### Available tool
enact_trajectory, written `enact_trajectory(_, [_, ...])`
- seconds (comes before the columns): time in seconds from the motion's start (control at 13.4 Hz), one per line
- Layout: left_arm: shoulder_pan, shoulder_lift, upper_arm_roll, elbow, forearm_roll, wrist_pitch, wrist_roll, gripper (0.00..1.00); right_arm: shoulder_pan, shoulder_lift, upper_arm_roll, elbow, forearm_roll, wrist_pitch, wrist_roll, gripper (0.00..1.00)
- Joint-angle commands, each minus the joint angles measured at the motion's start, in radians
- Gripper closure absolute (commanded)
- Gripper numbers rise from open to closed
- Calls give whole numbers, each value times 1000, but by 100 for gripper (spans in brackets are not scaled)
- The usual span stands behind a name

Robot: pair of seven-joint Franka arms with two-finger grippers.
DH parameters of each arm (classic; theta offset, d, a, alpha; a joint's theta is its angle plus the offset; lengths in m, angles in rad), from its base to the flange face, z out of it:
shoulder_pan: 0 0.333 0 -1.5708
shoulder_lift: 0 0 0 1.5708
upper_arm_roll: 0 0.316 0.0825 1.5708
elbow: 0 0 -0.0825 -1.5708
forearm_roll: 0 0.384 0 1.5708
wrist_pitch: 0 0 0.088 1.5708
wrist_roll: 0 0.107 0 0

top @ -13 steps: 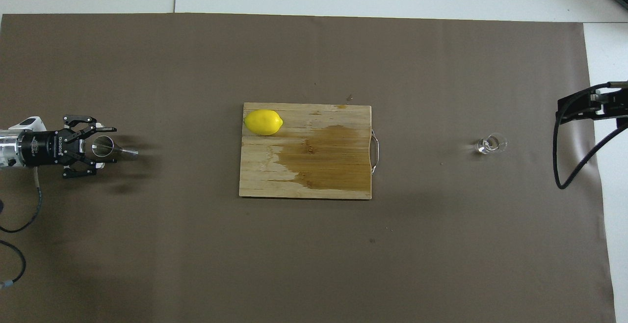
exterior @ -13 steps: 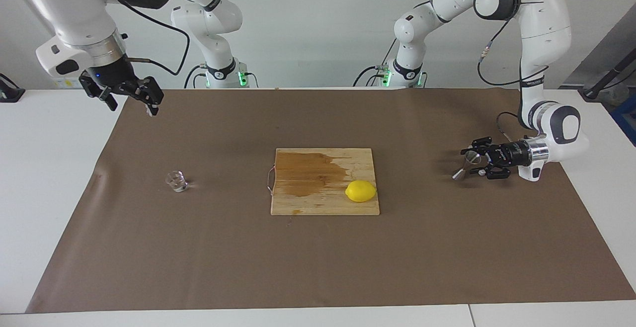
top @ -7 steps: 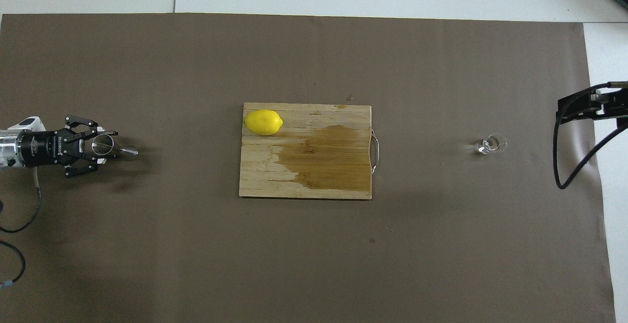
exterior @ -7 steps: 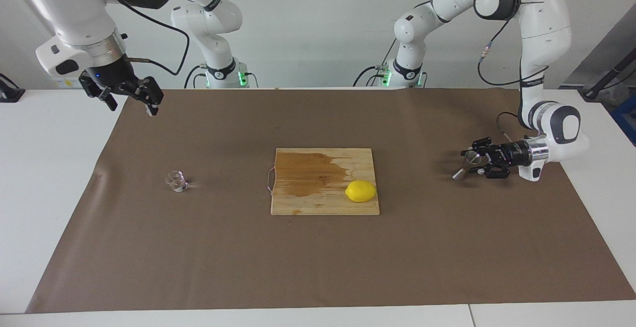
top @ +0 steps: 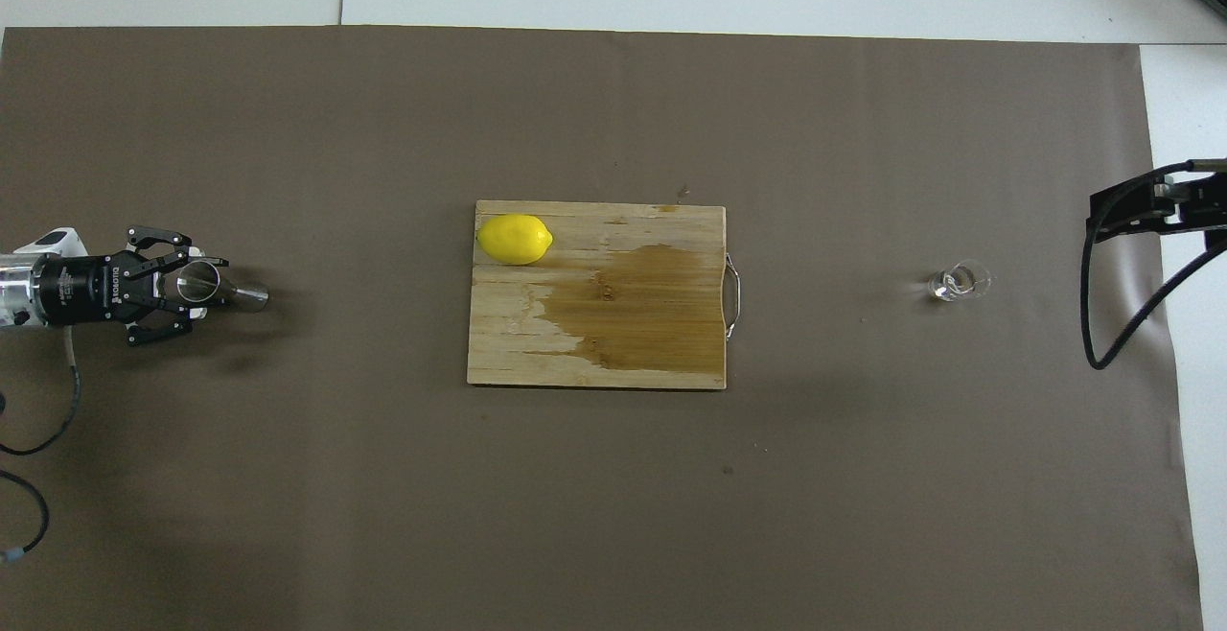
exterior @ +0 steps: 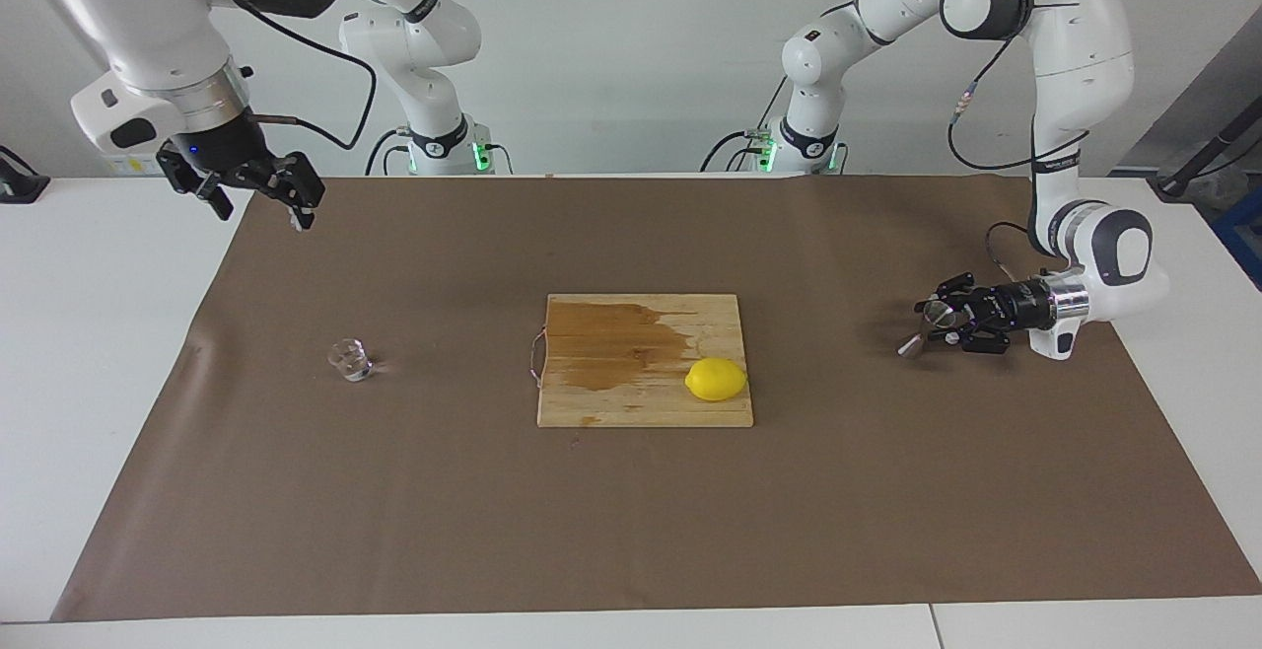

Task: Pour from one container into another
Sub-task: 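Close the left gripper around the small metal cup, then lift the metal cup with the left gripper and carry it over the board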

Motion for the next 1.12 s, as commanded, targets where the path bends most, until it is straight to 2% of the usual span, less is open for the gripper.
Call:
enact_trajectory(0.0, [4,-14,-11,-5,-27,11,-14,71,-5,0,0,0,-16,-5,-25,0])
enact_trajectory(0.52, [-20,-45,-46,4,-86,9,-25,73,-13,0,0,0,-16,-5,-27,0])
enact_trajectory(0.67, [-57,-57,-46,2,-97,9,-25,73,-13,0,0,0,-16,-5,-27,0])
enact_trajectory(1.05, [-212,-83,-41,-14,-214,41,-39,76,-13,0,0,0,-16,-5,-28,0])
